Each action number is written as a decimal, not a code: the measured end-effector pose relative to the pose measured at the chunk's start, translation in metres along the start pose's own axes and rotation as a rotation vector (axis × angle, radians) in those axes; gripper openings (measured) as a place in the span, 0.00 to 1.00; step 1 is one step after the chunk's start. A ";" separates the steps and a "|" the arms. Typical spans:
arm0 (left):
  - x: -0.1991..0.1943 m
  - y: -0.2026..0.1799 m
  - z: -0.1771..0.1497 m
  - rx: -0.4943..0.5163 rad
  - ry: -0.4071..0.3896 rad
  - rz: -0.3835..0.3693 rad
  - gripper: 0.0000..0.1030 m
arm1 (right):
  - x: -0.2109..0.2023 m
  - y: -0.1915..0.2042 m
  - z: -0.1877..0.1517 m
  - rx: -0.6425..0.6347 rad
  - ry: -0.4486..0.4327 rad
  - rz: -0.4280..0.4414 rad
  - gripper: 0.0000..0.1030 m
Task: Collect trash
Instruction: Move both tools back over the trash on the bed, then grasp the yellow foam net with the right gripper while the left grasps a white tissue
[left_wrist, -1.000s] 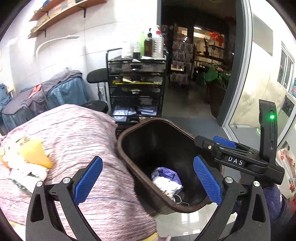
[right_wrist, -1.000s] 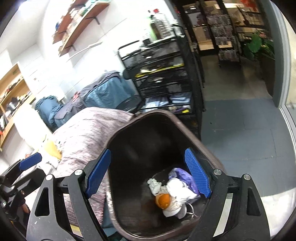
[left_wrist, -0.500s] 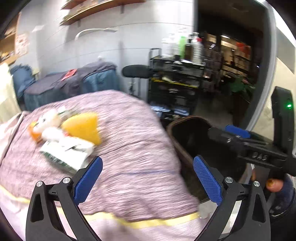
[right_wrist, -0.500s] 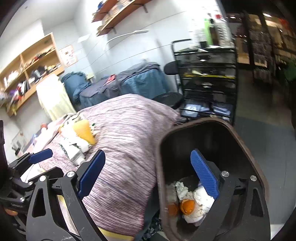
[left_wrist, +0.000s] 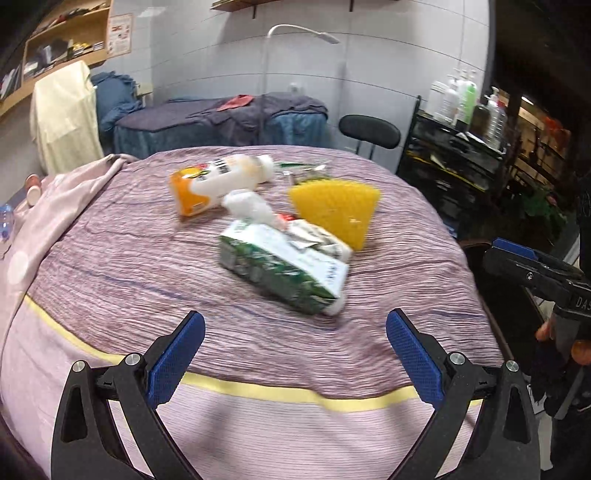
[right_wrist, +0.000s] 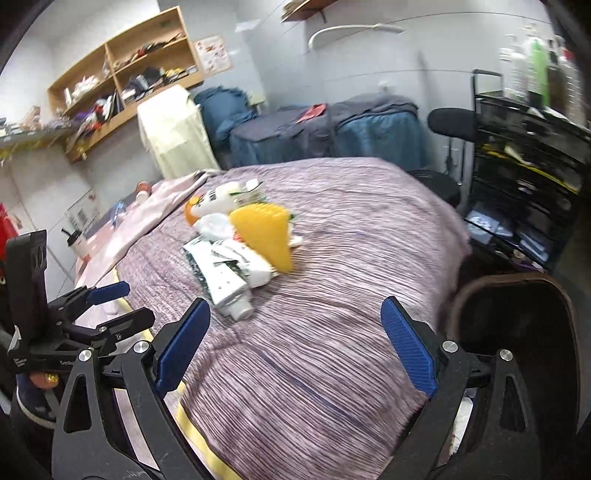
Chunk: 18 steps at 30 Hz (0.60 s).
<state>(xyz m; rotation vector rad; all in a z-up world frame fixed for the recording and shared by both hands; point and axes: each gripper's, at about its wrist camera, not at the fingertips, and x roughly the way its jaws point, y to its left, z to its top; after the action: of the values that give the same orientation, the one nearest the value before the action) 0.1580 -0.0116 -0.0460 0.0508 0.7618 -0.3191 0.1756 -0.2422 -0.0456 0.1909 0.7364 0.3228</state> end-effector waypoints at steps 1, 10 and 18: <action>0.001 0.008 0.001 -0.010 0.005 0.007 0.94 | 0.008 0.004 0.004 -0.007 0.016 0.010 0.90; 0.021 0.043 0.008 -0.037 0.058 0.003 0.94 | 0.072 0.025 0.038 -0.028 0.116 0.030 0.86; 0.036 0.054 0.012 -0.049 0.087 -0.021 0.94 | 0.122 0.029 0.065 -0.056 0.174 0.016 0.72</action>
<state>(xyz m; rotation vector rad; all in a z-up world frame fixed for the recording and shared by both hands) 0.2068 0.0280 -0.0662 0.0104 0.8566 -0.3195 0.2982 -0.1754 -0.0665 0.1166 0.8970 0.3775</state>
